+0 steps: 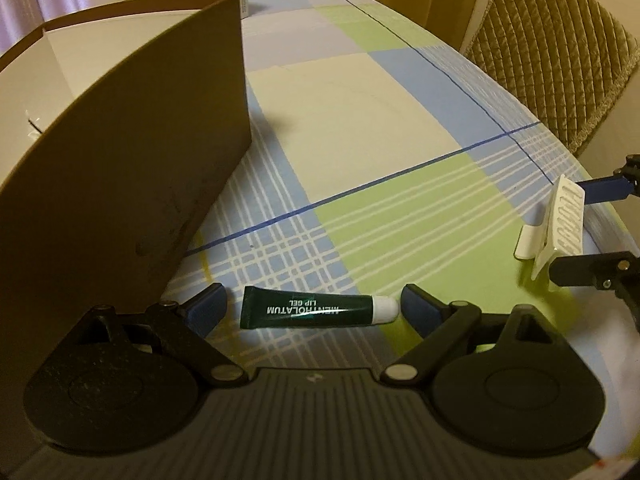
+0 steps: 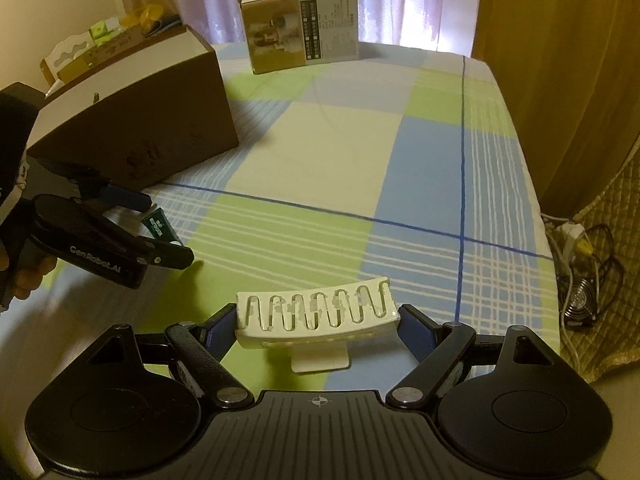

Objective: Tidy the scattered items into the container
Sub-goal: 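Grasp the green lip gel tube with the left tool while the right tool grasps the white rack, then lift the lip gel tube and white rack and carry both over the box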

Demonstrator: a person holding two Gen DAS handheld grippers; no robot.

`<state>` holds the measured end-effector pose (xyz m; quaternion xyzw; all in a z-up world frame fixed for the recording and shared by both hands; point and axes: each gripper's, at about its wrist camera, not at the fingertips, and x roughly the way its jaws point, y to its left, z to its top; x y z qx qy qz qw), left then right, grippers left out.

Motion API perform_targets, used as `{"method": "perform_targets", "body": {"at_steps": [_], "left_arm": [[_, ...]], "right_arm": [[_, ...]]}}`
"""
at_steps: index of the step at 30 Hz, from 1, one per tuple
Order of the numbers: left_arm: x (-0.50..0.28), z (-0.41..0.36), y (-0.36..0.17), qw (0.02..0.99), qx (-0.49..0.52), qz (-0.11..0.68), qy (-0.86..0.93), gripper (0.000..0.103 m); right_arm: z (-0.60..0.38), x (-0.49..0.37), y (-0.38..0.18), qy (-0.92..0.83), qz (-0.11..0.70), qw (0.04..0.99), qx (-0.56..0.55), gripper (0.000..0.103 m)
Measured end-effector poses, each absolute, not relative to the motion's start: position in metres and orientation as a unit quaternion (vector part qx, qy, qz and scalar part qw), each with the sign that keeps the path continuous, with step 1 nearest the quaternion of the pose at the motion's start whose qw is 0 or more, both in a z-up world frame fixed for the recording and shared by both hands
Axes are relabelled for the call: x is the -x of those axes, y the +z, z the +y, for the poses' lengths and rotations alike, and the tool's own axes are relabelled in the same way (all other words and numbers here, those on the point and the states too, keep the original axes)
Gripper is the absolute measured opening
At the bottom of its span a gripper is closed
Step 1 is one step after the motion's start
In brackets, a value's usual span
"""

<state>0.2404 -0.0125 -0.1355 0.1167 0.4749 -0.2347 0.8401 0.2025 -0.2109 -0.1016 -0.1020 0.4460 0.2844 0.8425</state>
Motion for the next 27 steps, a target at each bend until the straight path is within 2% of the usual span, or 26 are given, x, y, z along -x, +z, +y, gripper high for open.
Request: {"method": "perform_targets", "body": {"at_steps": [10,14,27], "left_arm": [[-0.237,-0.015,-0.138,0.843,-0.134,0.458,-0.248,0.089],[-0.232,-0.015,-0.137,0.845,-0.134,0.451,-0.254,0.082],[-0.186,0.013,-0.131,0.842,-0.136,0.463,-0.243,0.081]], "right_arm": [[-0.211,-0.203,-0.102,0.287,0.446,0.842,0.103,0.082],[-0.210,-0.202,-0.103,0.288,0.445,0.841,0.105,0.082],[-0.202,-0.191,-0.101,0.310,0.439,0.837,0.106,0.082]]}}
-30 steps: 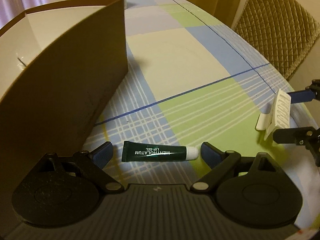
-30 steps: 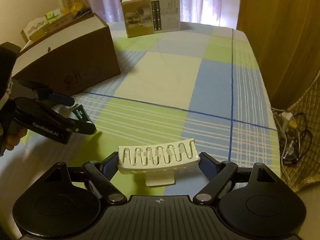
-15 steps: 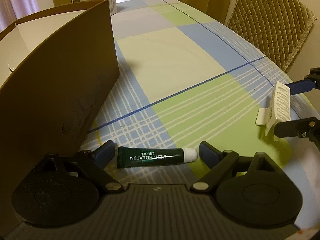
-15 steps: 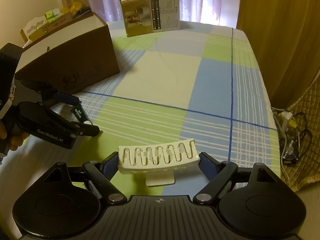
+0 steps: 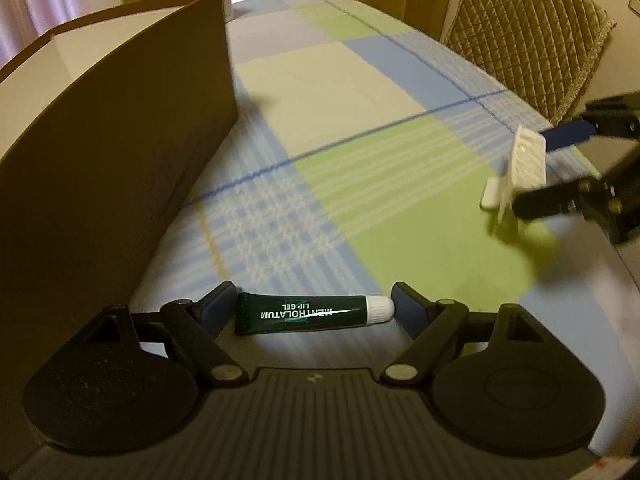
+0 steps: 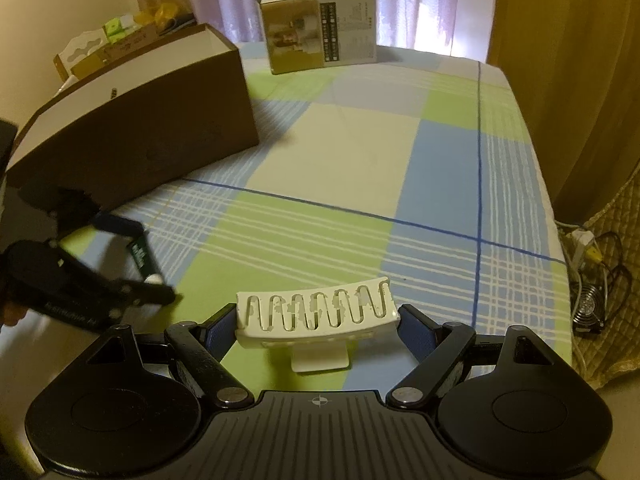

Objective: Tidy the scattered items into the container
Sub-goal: 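Lift the lip gel tube and white rack and carry both over the box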

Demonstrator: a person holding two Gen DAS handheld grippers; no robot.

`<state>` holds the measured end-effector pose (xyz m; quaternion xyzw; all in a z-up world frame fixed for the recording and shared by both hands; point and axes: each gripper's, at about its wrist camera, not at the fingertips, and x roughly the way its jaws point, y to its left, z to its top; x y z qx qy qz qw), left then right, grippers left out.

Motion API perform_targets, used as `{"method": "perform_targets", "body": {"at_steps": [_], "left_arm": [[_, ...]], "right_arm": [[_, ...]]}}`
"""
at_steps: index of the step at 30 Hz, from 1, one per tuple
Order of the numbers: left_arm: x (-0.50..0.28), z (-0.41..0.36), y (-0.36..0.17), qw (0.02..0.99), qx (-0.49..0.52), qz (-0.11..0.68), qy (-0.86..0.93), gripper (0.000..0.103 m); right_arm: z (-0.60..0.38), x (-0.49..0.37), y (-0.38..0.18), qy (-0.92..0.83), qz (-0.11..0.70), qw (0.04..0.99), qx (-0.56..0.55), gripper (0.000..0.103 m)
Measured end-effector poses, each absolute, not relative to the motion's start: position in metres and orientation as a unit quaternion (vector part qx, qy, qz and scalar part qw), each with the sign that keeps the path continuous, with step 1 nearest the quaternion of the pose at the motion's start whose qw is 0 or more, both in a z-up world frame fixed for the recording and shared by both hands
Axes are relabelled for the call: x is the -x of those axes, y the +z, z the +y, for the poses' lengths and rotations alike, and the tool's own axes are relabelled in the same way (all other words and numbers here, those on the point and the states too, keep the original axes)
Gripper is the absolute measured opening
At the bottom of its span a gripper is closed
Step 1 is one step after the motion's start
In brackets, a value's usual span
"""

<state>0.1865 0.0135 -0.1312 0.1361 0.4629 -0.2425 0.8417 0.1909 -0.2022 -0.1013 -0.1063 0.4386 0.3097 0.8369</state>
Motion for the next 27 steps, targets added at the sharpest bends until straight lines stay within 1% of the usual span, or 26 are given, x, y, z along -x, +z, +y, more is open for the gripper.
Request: {"method": "perform_targets", "body": {"at_steps": [8,13,18,21,25,26,27], "left_arm": [[-0.152,0.059,-0.126,0.848,-0.110,0.488,-0.177,0.081],[-0.143,0.073,-0.126,0.854,-0.088,0.492,-0.144,0.082],[-0.142,0.075,-0.126,0.855,-0.079,0.496,-0.125,0.087],[-0.140,0.077,-0.126,0.858,-0.073,0.496,-0.115,0.088],[-0.135,0.075,-0.126,0.860,-0.076,0.490,-0.121,0.086],[-0.134,0.074,-0.126,0.861,-0.078,0.487,-0.124,0.085],[-0.133,0.073,-0.126,0.862,-0.080,0.484,-0.128,0.082]], "right_arm": [[-0.191,-0.174,-0.103,0.337,0.437,0.826,0.111,0.082],[-0.186,-0.168,-0.103,0.347,0.438,0.821,0.115,0.082],[-0.184,-0.164,-0.101,0.353,0.434,0.820,0.120,0.082],[-0.185,-0.162,-0.101,0.354,0.433,0.820,0.120,0.082],[-0.186,-0.160,-0.102,0.353,0.435,0.820,0.121,0.082],[-0.186,-0.160,-0.102,0.353,0.435,0.819,0.121,0.082],[-0.186,-0.160,-0.102,0.353,0.435,0.819,0.122,0.082]]}}
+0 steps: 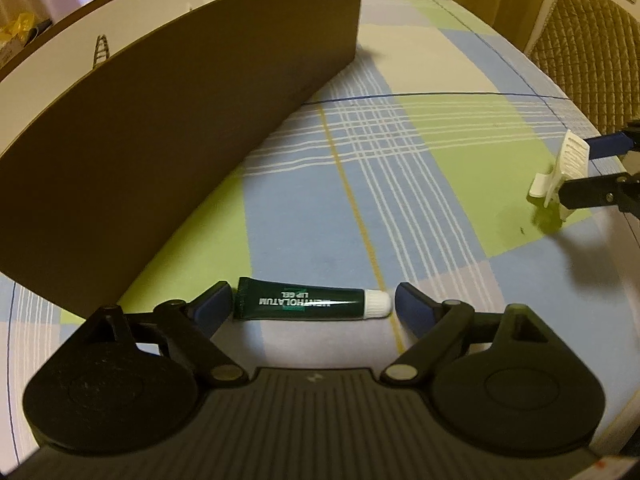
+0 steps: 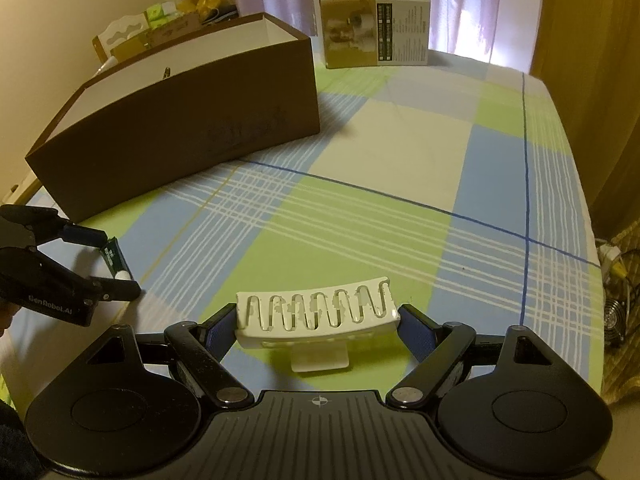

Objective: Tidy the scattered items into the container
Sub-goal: 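Lift the lip gel tube and white rack and carry both over the box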

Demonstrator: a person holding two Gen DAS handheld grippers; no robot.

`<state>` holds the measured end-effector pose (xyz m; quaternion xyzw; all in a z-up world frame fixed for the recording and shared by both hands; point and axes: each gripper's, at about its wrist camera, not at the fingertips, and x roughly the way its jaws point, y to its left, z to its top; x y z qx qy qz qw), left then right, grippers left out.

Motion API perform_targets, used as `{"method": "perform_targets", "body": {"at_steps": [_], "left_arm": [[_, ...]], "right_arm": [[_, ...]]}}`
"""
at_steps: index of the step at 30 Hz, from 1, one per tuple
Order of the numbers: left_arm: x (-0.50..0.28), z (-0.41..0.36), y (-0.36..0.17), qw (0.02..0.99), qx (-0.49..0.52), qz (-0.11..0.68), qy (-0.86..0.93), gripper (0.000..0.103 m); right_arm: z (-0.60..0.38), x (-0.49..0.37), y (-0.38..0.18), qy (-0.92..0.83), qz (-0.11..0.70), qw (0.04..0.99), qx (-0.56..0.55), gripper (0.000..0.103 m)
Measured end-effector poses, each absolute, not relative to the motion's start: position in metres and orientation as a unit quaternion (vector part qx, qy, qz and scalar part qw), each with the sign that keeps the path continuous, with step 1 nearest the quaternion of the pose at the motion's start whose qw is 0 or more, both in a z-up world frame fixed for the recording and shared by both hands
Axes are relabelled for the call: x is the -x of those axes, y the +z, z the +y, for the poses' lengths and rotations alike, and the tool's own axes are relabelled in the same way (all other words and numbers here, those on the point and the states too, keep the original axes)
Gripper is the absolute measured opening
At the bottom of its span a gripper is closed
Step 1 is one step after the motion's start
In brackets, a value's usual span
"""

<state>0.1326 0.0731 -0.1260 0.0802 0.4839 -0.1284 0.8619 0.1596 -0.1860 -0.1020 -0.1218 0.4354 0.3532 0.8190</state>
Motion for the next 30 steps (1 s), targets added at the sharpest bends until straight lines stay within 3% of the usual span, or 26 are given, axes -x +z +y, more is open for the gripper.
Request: {"method": "perform_targets", "body": {"at_steps": [30], "left_arm": [[-0.104,0.070,-0.104,0.865,-0.094,0.468,-0.155,0.081]], "right_arm": [[-0.180,-0.143,-0.095,0.371,0.422,0.817,0.132,0.082]]}}
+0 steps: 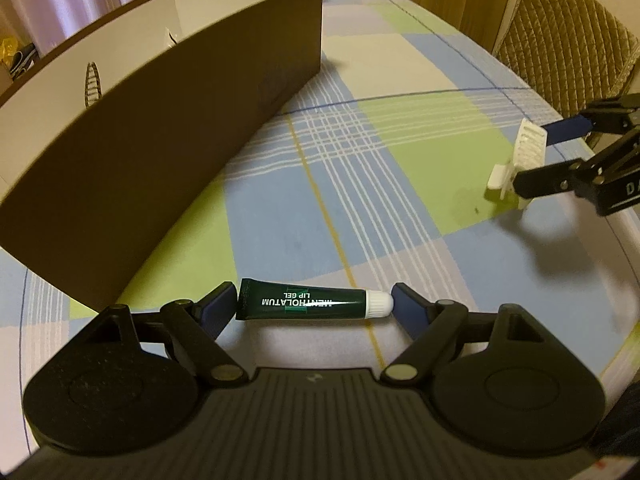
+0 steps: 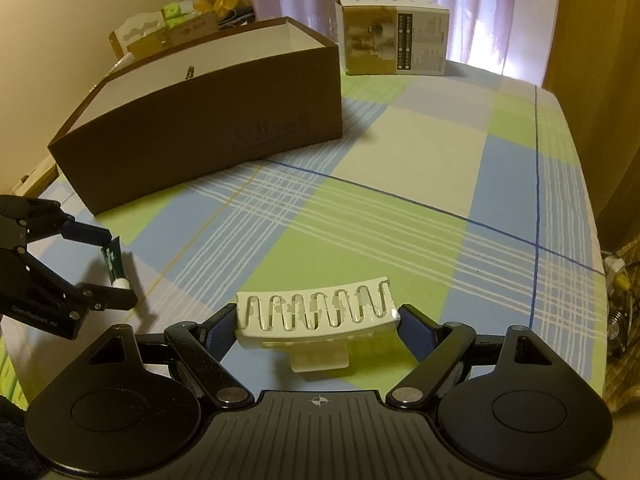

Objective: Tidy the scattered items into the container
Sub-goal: 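Lift the lip gel tube and white rack and carry both over the box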

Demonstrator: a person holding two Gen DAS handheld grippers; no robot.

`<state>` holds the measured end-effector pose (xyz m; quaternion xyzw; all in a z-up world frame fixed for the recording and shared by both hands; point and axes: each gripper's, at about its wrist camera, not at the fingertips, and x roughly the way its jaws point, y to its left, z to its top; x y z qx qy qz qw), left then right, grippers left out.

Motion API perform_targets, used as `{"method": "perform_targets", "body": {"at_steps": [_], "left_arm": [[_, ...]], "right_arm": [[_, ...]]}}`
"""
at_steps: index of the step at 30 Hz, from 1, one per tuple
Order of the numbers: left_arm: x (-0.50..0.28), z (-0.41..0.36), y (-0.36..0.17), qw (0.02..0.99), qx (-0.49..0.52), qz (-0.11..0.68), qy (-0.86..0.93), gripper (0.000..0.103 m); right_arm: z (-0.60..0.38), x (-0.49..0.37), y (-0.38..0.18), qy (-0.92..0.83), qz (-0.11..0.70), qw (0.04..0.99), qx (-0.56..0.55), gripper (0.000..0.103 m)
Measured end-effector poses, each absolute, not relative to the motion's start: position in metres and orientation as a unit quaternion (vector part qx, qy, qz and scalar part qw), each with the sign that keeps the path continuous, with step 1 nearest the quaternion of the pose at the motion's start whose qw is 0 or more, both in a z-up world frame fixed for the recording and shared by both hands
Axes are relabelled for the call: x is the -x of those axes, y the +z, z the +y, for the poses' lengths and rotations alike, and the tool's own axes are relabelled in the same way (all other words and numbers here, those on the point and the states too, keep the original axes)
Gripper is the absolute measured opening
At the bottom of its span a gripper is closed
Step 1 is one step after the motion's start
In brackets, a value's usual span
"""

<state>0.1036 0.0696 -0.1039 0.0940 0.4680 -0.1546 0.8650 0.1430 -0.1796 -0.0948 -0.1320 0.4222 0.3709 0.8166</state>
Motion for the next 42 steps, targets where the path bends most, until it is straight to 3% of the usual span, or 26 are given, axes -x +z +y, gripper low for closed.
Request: {"method": "perform_targets", "body": {"at_steps": [26,42], "left_arm": [[-0.097,0.084,-0.017,0.903,-0.060,0.390,-0.171,0.081],[-0.130,0.136,0.033,0.928,-0.068,0.341,-0.133,0.081]], "right_arm": [[-0.145,-0.143,-0.050,0.429,0.395,0.804,0.117,0.082],[-0.095,-0.181,0.006,0.479,0.335,0.806,0.088,0.082]]}}
